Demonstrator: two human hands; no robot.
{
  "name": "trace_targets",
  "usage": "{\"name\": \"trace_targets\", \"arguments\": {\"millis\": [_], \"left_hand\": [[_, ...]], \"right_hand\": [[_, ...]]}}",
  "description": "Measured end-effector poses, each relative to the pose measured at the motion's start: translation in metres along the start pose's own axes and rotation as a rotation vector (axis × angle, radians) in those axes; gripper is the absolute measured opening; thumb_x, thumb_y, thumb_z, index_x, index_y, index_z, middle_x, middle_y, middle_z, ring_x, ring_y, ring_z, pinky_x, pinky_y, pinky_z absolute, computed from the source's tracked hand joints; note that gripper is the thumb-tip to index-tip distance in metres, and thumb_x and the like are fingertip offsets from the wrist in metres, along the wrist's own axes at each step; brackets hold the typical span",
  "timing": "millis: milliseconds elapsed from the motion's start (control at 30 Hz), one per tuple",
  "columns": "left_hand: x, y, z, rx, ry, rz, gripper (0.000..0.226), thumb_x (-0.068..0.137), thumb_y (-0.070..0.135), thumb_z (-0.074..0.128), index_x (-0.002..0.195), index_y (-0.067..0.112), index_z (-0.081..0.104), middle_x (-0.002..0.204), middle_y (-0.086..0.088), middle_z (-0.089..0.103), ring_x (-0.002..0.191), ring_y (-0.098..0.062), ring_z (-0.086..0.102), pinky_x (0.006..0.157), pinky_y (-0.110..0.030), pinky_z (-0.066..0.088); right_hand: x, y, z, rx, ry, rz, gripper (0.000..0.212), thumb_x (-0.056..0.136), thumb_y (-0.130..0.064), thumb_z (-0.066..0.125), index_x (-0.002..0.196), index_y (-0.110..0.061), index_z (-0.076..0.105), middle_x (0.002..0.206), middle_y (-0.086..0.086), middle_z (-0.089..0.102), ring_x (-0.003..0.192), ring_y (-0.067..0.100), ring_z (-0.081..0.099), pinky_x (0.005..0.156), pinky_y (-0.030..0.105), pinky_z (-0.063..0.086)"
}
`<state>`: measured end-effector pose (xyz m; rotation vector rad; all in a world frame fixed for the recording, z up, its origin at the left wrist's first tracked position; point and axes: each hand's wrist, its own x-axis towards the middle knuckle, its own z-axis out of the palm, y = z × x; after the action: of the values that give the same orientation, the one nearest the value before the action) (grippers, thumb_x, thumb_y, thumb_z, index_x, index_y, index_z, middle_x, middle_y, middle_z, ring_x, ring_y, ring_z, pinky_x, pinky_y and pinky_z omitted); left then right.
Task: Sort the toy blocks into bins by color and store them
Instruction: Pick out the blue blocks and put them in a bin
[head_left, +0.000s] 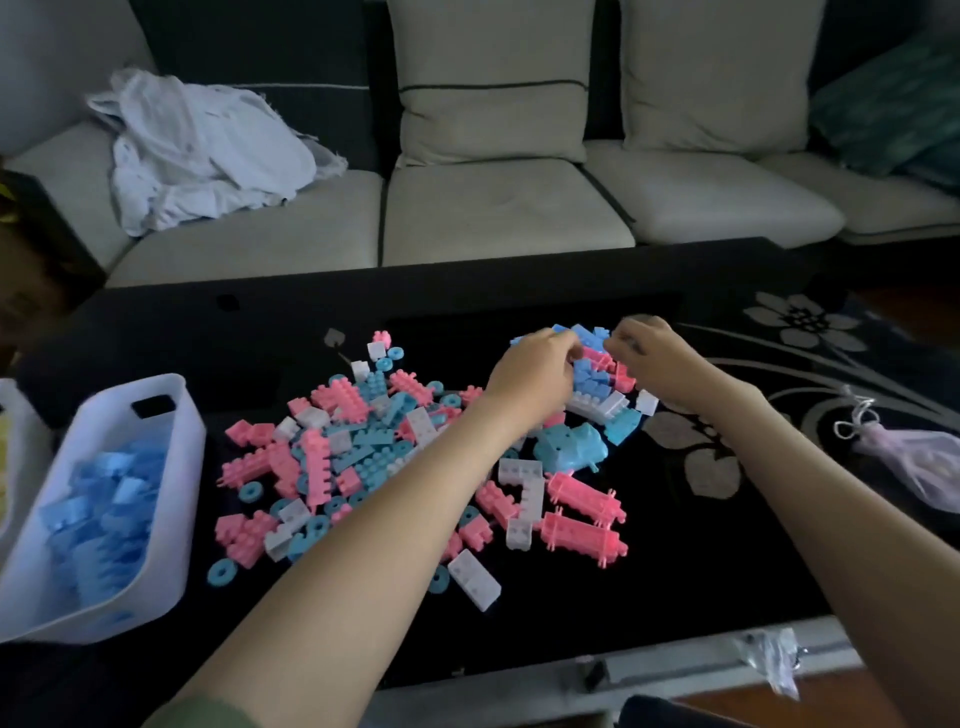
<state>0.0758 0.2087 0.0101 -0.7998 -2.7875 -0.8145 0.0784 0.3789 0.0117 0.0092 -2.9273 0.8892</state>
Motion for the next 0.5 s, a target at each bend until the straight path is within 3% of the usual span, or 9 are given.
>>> {"name": "trace_targets", "arguments": {"millis": [100,200,267,400,500], "left_hand": [[0.017,0.005,0.005,0.109,-0.118,-0.072,0.031,0.094,0.01,0.043,0.122,0.017,0.055,0.12,-0.006,0.054,0.105,-0.023,0.053,0.084,-0.037,0.049],[0.024,0.004,0.009,0.206,-0.325,-0.142,0.033,0.094,0.01,0.044,0.124,0.019,0.055,0.124,-0.007,0.055,0.111,-0.025,0.052,0.091,-0.039,0.048],[0.024,0.002,0.008,0.167,-0.363,-0.153,0.032,0.094,0.011,0.044,0.123,0.019,0.055,0.116,-0.006,0.058,0.102,-0.024,0.057,0.086,-0.036,0.05],[0.023,-0.001,0.002,0.184,-0.414,-0.151,0.022,0.093,0.01,0.046,0.112,0.012,0.058,0.103,-0.009,0.06,0.089,-0.023,0.058,0.073,-0.033,0.046],[0.021,-0.01,-0.004,0.291,-0.395,-0.186,0.022,0.094,0.017,0.05,0.113,0.013,0.061,0.111,-0.008,0.059,0.097,-0.024,0.058,0.084,-0.036,0.05]], "right_hand": [[-0.011,0.017,-0.003,-0.055,-0.028,0.015,0.008,0.095,-0.015,0.047,0.099,-0.011,0.053,0.104,0.006,0.043,0.083,0.021,0.051,0.072,0.028,0.04],[-0.017,0.015,0.004,-0.086,-0.107,-0.092,0.031,0.091,-0.001,0.041,0.114,-0.014,0.057,0.112,0.005,0.048,0.098,0.017,0.05,0.082,0.026,0.04],[-0.018,0.011,0.013,-0.084,-0.157,-0.148,0.042,0.09,-0.001,0.04,0.123,-0.021,0.054,0.113,0.004,0.047,0.102,0.017,0.047,0.087,0.027,0.04],[-0.008,0.005,0.024,-0.118,-0.191,-0.135,0.03,0.092,-0.016,0.054,0.119,-0.026,0.052,0.097,0.0,0.036,0.085,0.016,0.041,0.068,0.025,0.035],[-0.001,0.004,0.024,-0.205,-0.229,-0.116,0.026,0.088,-0.019,0.059,0.112,-0.021,0.049,0.091,-0.004,0.032,0.08,0.017,0.041,0.059,0.024,0.031]]}}
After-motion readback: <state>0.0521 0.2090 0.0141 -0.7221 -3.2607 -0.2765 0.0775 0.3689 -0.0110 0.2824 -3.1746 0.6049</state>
